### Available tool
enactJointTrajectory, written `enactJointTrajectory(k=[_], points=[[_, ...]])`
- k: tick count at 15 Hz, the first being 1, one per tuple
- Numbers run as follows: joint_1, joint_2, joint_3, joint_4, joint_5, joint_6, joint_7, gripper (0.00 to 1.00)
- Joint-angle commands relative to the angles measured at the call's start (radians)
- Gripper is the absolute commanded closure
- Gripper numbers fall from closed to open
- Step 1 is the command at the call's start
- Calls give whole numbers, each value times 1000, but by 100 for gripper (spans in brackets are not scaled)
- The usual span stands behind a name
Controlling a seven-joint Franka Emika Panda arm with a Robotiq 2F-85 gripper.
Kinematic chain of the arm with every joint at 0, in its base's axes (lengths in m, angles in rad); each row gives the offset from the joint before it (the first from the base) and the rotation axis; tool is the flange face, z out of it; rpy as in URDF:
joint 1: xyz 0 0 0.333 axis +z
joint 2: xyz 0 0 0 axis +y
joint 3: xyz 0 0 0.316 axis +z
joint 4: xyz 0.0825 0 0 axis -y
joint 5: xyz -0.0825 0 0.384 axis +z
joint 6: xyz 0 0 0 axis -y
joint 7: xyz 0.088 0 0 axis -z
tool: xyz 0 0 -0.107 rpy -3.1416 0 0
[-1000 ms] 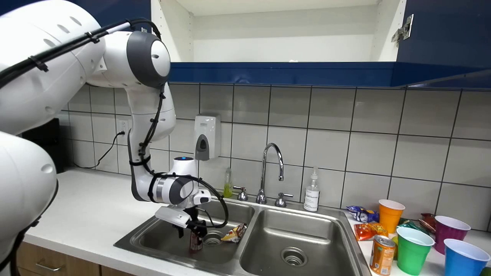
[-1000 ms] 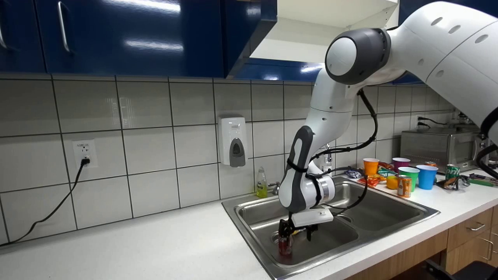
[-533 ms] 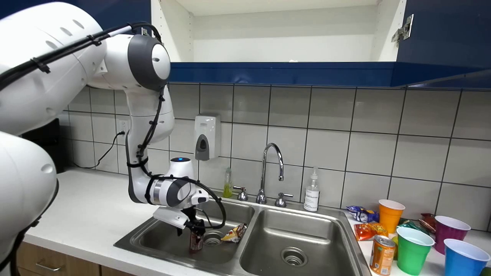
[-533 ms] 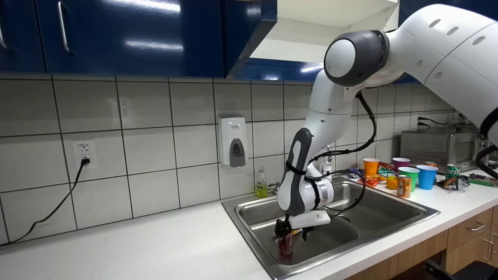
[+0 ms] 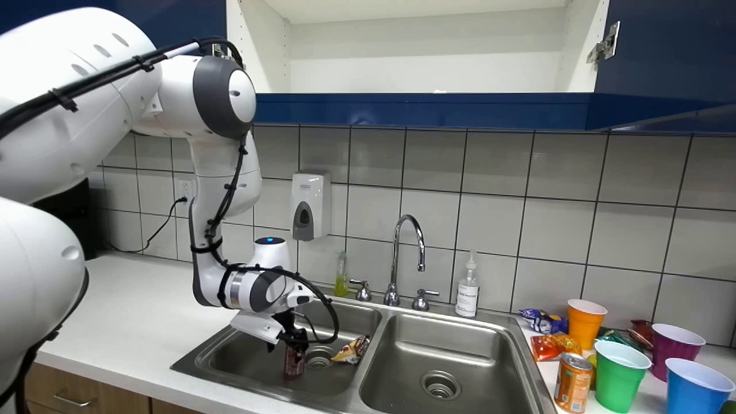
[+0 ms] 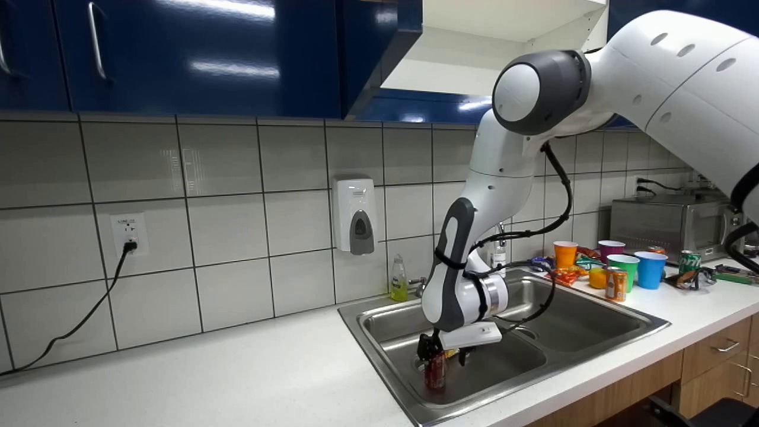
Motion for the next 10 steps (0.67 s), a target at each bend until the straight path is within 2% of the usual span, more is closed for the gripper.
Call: enactJointTrajectory(k=[1,10], points=[[-2,17,1,23,0,23,18,0],[-6,50,5,55,13,54,26,0]])
